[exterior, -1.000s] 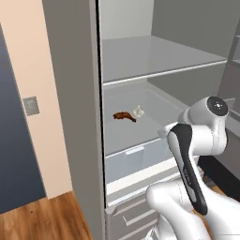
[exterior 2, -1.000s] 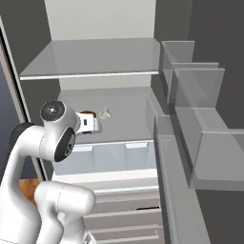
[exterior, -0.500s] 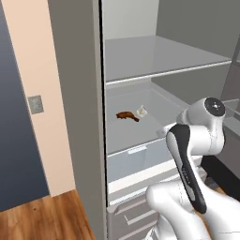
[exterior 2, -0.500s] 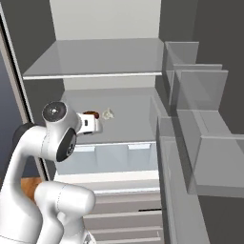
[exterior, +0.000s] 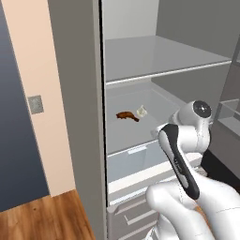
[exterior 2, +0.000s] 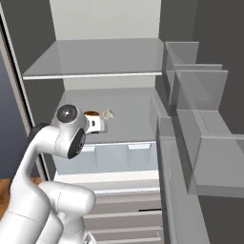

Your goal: Take the cheese, chicken drumstick, and garlic from the fridge and place them on the plate on the dining counter to create an appetizer plate.

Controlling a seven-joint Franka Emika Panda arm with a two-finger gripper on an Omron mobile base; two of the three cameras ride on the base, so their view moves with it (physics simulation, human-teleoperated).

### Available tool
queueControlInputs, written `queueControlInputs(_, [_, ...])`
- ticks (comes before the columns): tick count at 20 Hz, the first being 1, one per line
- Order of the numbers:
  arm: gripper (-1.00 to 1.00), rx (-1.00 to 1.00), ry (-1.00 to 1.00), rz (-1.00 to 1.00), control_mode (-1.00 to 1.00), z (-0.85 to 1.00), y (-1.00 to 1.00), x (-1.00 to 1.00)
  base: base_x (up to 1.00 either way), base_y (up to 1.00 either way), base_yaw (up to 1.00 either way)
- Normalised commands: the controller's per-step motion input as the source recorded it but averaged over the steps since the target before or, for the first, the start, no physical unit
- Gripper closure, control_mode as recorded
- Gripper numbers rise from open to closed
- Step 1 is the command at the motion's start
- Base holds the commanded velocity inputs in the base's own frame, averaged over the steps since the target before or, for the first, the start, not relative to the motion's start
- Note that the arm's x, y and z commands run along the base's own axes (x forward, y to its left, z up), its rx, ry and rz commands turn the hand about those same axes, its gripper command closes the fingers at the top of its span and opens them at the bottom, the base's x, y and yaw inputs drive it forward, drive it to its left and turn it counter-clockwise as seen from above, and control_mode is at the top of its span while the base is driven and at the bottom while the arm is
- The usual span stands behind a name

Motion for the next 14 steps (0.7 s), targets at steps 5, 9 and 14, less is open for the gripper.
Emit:
queueControlInputs(5, [-1.0, 0.01, 0.07, 0.0, -1.0, -0.04, 0.17, 0.51, 0.0, 0.0, 0.0])
queueControlInputs(9, [-1.0, 0.0, 0.08, 0.0, -1.0, -0.16, 0.3, 0.48, 0.0, 0.0, 0.0])
queueControlInputs(14, [-1.0, 0.03, 0.06, 0.02, -1.0, -0.33, 0.03, 0.73, 0.0, 0.0, 0.0])
